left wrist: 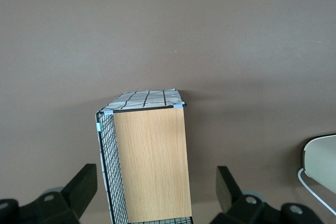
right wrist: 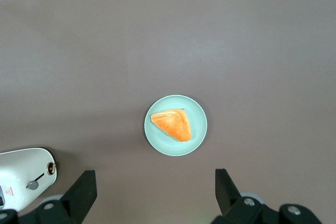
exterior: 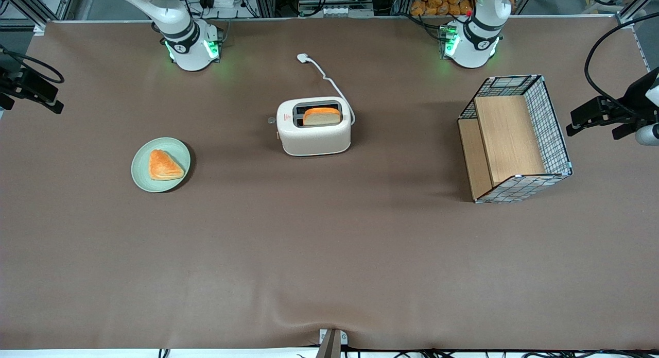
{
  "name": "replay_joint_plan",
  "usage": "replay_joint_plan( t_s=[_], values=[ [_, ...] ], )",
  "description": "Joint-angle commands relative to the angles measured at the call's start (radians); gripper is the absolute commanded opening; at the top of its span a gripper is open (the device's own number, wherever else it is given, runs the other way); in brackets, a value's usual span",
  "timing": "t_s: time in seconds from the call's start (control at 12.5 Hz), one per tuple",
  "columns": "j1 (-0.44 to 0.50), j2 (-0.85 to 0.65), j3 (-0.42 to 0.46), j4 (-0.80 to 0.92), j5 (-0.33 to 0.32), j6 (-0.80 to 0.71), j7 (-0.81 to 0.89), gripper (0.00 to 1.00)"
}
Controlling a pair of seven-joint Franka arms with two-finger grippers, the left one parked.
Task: Press toaster button with right arm
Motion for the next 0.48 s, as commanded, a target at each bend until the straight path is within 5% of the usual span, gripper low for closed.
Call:
replay_joint_plan(
  t_s=[0.0,0.4],
  values=[
    [-0.017,-0.017,0.014,-0.005,-0.020,-0.003,-0.015,1.00],
    [-0.017,-0.014,0.014,-0.006,0.000,0.004,-0.016,1.00]
  ],
)
